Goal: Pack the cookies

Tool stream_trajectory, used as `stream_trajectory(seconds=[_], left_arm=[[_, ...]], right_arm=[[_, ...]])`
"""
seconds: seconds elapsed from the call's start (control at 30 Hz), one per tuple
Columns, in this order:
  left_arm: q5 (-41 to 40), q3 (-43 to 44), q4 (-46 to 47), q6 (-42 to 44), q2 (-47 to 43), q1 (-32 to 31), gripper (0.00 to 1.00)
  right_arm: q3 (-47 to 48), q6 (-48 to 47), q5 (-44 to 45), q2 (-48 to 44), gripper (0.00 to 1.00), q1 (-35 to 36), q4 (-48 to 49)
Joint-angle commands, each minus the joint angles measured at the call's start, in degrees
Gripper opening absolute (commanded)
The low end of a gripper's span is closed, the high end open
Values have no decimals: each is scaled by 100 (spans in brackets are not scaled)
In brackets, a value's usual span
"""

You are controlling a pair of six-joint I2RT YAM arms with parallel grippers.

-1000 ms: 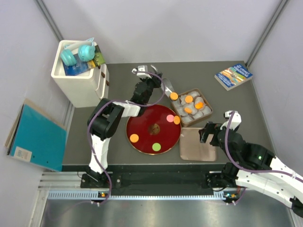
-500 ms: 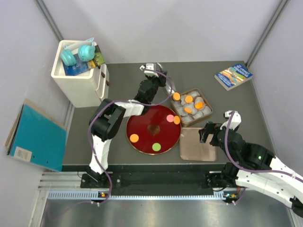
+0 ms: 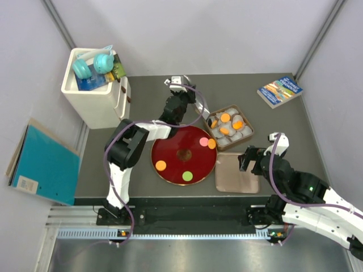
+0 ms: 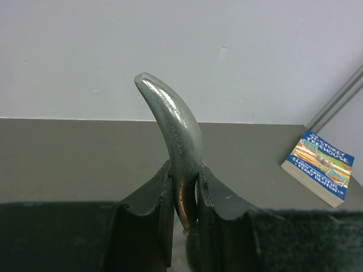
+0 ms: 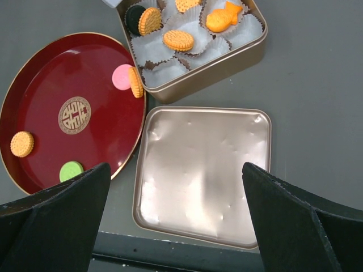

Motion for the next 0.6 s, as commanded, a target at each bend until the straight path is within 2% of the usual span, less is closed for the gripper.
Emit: stream_trajectory(seconds=[0.0, 0.17, 0.3, 0.57], left_arm=[[-325, -160, 569, 128, -643, 111, 0], [-316, -415, 588, -232, -1319, 111, 0], [-369, -713, 132, -197, -2039, 94, 0], [-878, -1697, -2080, -302, -3964, 76, 0]], right_arm=[[119, -57, 68, 7, 99, -2, 86], [128, -74, 77, -2, 99, -2, 77], [110, -74, 77, -37, 99, 7, 95], [57, -144, -37, 33, 99, -2, 297]])
